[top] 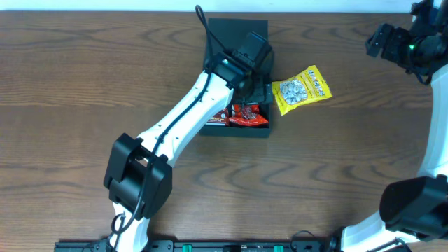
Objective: Pack container
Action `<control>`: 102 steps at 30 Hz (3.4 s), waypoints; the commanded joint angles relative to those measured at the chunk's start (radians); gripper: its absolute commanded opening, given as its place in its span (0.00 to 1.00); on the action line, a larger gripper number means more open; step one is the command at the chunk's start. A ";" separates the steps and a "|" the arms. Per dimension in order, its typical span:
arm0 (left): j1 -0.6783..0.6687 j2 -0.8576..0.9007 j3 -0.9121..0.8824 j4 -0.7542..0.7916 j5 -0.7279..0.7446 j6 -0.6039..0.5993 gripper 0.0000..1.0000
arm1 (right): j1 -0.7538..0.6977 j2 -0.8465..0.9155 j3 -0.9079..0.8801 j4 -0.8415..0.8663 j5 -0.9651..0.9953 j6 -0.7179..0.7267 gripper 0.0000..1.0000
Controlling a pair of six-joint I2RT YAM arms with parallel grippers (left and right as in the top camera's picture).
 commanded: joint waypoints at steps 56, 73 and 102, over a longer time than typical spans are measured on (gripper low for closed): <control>0.435 -0.288 0.033 -0.071 -0.149 0.201 0.95 | 0.347 0.346 -0.414 0.423 -0.001 1.043 0.60; 0.435 -0.288 0.033 -0.075 -0.148 0.206 0.94 | 0.277 0.351 -0.414 0.161 0.031 0.929 0.66; 0.436 -0.288 0.033 -0.069 -0.153 0.206 0.94 | 0.231 0.342 -0.373 0.178 0.097 0.642 0.01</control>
